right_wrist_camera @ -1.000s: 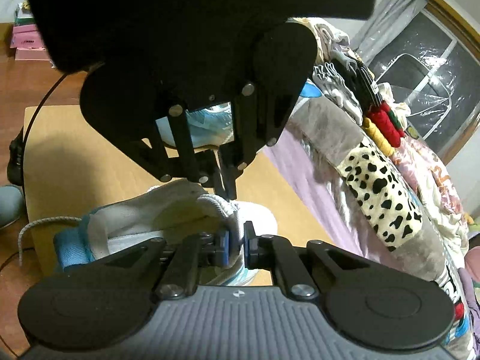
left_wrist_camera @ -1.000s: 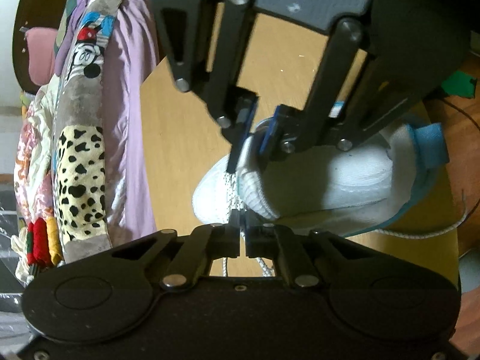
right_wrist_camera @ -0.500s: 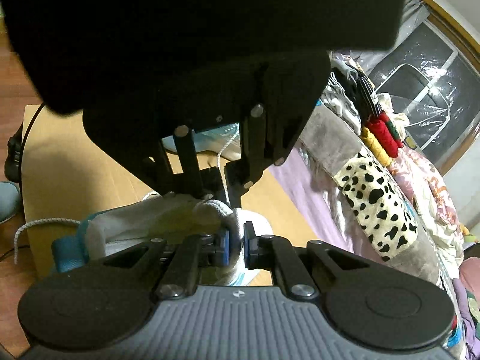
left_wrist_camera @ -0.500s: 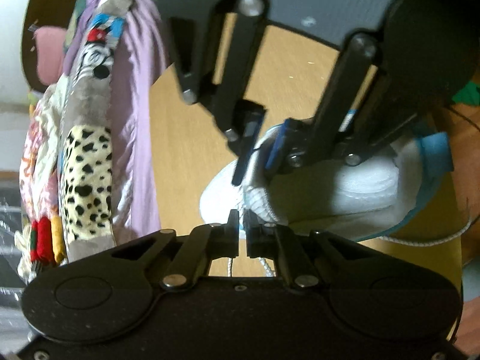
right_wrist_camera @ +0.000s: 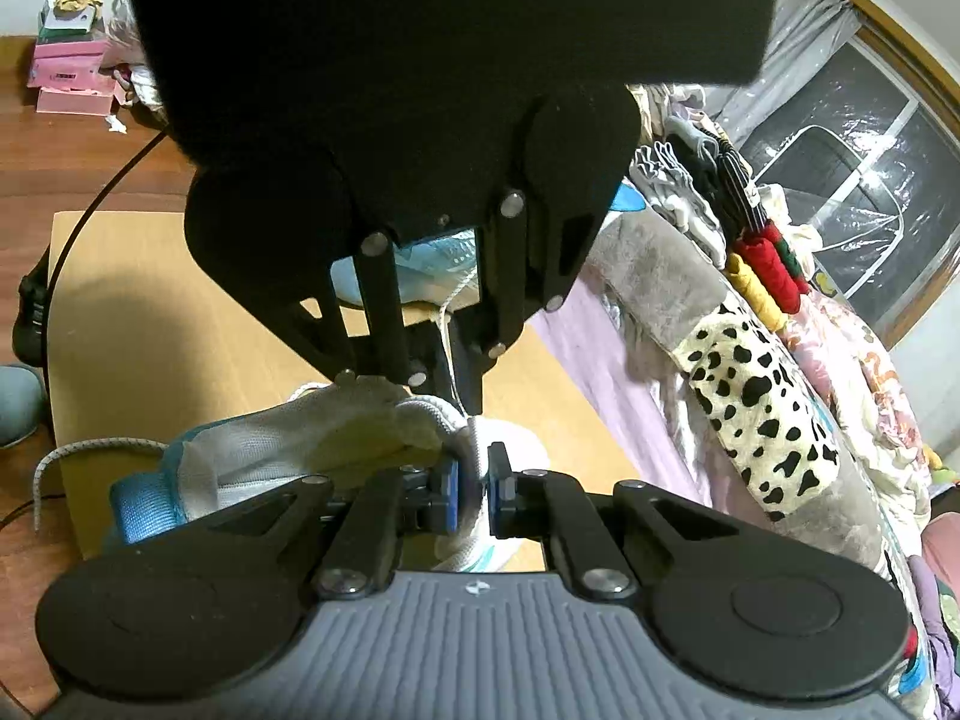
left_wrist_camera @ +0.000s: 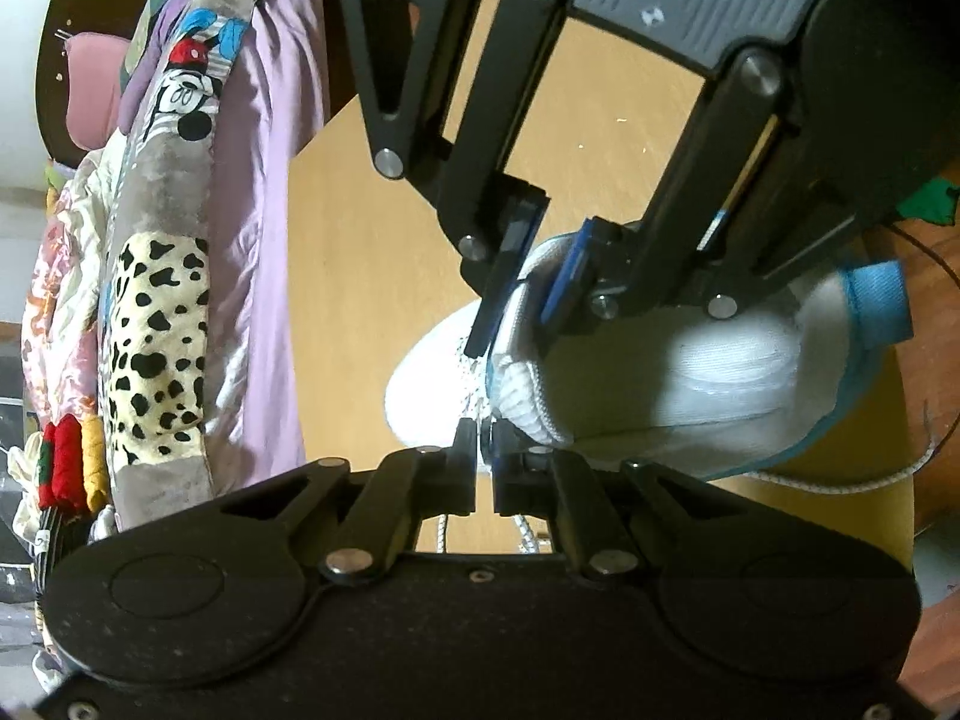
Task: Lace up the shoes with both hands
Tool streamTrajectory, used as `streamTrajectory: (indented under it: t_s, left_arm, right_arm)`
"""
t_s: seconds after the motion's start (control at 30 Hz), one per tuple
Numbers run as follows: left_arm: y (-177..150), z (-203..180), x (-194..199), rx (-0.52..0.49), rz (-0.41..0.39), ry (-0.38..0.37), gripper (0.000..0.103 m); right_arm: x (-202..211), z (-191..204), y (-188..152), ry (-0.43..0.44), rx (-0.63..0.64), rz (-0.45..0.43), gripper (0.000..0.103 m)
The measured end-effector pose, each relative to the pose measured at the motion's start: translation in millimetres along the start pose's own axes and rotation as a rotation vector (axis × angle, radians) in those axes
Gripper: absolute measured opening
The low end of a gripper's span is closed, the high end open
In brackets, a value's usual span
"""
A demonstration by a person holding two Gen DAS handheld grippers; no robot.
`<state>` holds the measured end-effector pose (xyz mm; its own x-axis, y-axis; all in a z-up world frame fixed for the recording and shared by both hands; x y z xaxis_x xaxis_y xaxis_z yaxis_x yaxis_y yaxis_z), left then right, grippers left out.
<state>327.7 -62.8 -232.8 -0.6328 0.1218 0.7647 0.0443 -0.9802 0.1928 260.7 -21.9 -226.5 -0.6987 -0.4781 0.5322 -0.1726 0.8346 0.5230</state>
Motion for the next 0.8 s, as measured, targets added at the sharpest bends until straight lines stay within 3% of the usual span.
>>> streamTrajectory:
  t_s: [0.23, 0.4, 0.47, 0.53, 0.8]
  left_arm:
    - [7, -4, -1, -0.043, -0.004, 0.013, 0.002]
    - [3, 2, 3, -0.017, -0.013, 0.024, 0.004]
    - [-1, 7, 10, 0.024, -0.015, 0.029, 0.024]
    - [-5, 11, 20, 0.078, -0.020, 0.037, 0.034]
    - [-17, 7, 53, 0.301, -0.043, 0.029, 0.042]
  right_arm:
    - [4, 0, 2, 0.002, 0.001, 0.001, 0.009]
    - [4, -2, 0, -0.002, 0.000, 0.006, 0.009]
    - [4, -1, 1, -0.002, 0.006, 0.003, 0.009]
    - [4, -1, 1, -0.001, 0.009, 0.002, 0.009]
    - [4, -7, -2, 0.003, 0.005, 0.001, 0.009]
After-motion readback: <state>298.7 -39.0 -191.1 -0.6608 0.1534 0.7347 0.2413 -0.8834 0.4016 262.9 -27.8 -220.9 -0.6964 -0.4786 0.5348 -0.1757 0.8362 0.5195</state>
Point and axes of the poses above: each gripper's, at about its wrist camera, not at the fingertips, and x roughly against the way its jaws point, z to its left, y to its top, the point moved 6 cm from there along -x, roughly the way its jaws point, and after that the axes turned 11 degrees about x, right-handed, at the moved point
